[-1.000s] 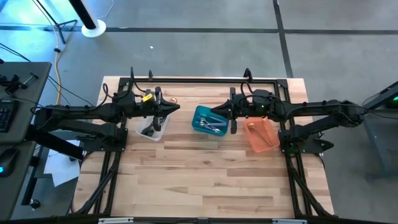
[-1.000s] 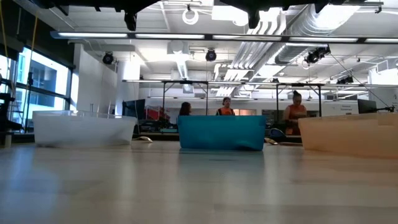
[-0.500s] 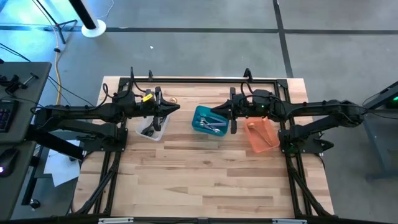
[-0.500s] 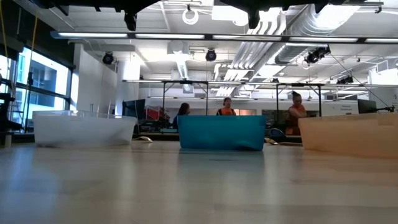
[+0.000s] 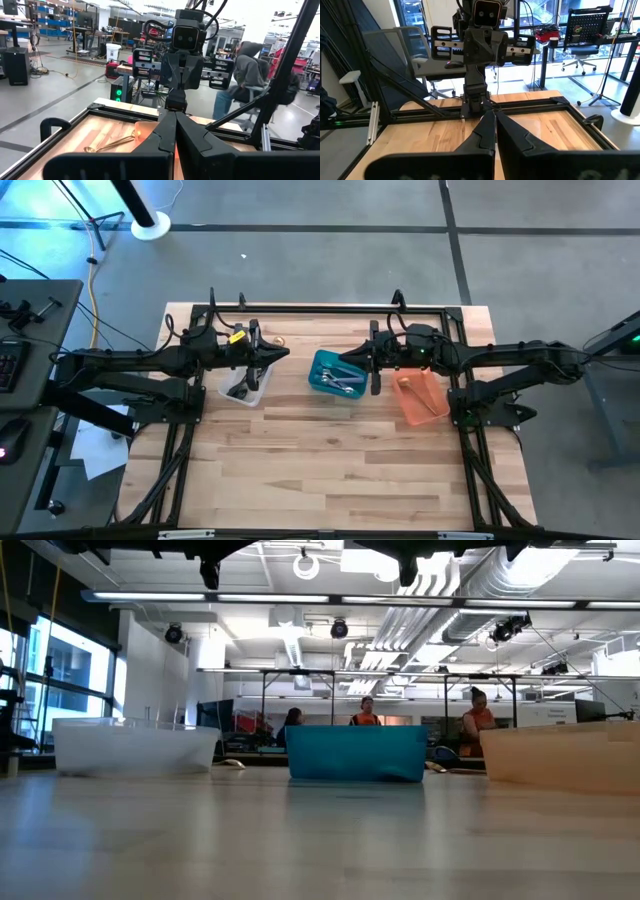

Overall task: Sort silverware by color (type)
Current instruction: Put the gold spoon into the orange bin

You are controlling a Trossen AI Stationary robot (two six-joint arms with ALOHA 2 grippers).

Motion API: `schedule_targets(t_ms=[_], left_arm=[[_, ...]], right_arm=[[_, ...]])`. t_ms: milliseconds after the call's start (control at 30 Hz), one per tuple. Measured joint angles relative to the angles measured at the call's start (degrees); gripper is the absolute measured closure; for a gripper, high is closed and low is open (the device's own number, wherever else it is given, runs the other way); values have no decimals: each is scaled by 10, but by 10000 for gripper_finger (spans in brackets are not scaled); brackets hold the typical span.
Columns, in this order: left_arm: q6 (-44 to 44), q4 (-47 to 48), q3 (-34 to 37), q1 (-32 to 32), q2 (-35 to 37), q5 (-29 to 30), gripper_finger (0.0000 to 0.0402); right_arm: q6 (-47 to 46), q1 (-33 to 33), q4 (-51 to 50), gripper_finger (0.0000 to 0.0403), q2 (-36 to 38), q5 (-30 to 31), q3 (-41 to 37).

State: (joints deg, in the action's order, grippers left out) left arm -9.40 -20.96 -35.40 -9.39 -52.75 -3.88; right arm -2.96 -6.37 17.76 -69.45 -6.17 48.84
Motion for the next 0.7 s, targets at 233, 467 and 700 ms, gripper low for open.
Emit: schedule_targets(t_ms=[233,467,700], left_arm=[[-5,0,0,0,0,0,401],[-5,0,0,0,0,0,401],[-5,0,0,0,0,0,401]], right_arm=[[0,0,0,403,0,0,0],[0,0,0,403,0,0,0],[-69,0,-36,403,0,23,11]])
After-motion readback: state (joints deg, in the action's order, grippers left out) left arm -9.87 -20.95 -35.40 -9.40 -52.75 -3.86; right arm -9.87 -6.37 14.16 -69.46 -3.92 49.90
